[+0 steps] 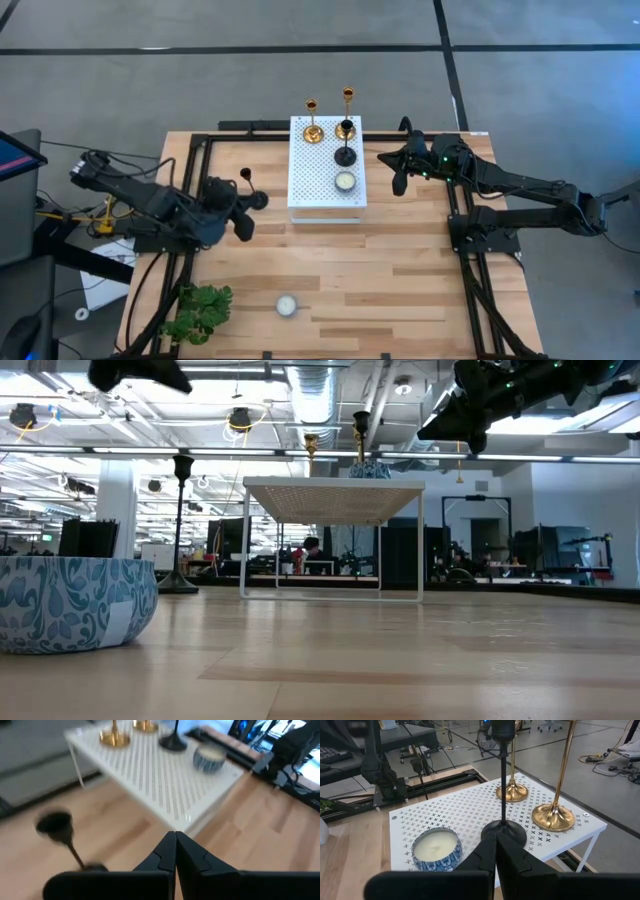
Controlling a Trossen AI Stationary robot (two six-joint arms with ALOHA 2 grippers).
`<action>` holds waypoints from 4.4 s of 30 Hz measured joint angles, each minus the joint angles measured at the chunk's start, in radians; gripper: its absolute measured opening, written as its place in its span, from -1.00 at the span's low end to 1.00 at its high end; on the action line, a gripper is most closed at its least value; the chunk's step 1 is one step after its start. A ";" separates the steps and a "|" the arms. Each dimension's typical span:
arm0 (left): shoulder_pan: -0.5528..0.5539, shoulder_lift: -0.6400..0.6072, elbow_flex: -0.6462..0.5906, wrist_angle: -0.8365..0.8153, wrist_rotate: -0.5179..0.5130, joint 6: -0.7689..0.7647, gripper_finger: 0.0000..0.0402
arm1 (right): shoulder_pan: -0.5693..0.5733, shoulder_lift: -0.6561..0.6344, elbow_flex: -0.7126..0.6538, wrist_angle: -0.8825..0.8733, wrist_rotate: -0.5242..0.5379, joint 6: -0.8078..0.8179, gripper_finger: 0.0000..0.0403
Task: Pick & Place candle stick holders
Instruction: Put the large black candle holder on the shelf aligned with the small black candle holder
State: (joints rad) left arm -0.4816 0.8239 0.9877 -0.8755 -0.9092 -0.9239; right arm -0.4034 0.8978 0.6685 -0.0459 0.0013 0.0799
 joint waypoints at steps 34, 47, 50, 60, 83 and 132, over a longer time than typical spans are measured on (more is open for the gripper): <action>0.103 -0.036 -0.381 0.000 -0.050 -0.162 -0.93 | 0.000 0.000 0.000 0.000 0.000 0.001 -1.00; 0.249 -0.036 -0.515 0.235 -0.108 -0.158 -0.35 | 0.000 0.000 0.000 -0.002 0.000 0.000 -1.00; 0.280 -0.036 -0.564 0.350 -0.108 -0.158 -0.18 | 0.000 0.000 0.000 -0.001 0.000 0.000 -1.00; 0.293 -0.036 -0.611 0.430 -0.108 -0.156 0.34 | 0.000 0.000 0.000 -0.004 0.000 0.000 -1.00; 0.437 0.133 -0.611 0.715 -0.131 -0.050 0.55 | 0.000 0.000 0.000 -0.006 0.000 0.000 -1.00; 0.468 0.112 -0.366 0.711 -0.020 0.342 -0.97 | 0.000 0.000 0.000 -0.007 0.000 0.000 -1.00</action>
State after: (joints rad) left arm -0.0135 0.9356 0.6213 -0.1650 -0.9287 -0.5815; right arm -0.4034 0.8978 0.6685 -0.0525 0.0013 0.0803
